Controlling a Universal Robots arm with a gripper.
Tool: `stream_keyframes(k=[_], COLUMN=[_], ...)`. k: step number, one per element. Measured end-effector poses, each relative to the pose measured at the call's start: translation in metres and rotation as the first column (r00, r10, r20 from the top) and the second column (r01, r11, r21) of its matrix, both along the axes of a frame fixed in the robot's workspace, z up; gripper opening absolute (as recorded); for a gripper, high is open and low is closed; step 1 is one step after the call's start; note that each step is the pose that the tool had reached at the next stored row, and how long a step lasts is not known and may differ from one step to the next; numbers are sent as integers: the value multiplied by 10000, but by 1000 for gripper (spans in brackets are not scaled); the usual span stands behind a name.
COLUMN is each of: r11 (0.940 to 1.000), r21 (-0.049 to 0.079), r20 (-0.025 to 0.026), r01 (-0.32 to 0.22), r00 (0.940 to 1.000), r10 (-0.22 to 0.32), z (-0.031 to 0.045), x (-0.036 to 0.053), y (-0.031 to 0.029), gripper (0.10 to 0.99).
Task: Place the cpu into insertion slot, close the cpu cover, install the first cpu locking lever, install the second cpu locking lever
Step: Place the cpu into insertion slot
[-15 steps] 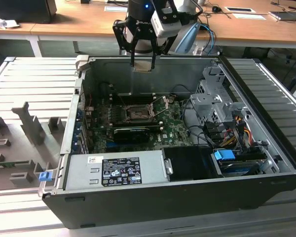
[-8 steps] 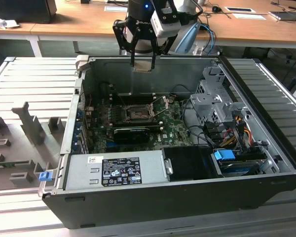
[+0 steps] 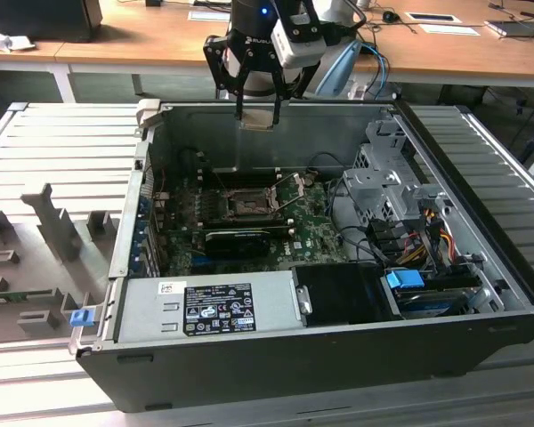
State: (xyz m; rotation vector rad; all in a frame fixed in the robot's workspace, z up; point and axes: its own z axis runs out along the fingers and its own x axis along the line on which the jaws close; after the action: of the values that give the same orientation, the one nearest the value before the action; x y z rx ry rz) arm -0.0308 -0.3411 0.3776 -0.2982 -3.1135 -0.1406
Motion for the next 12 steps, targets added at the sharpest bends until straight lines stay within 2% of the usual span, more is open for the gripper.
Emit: stream_keyframes(k=[12], r11=[10000], r21=[0], r20=[0], r01=[93], r00=[10000], r10=[-93], z=[0], x=[0], y=[0], gripper=[529])
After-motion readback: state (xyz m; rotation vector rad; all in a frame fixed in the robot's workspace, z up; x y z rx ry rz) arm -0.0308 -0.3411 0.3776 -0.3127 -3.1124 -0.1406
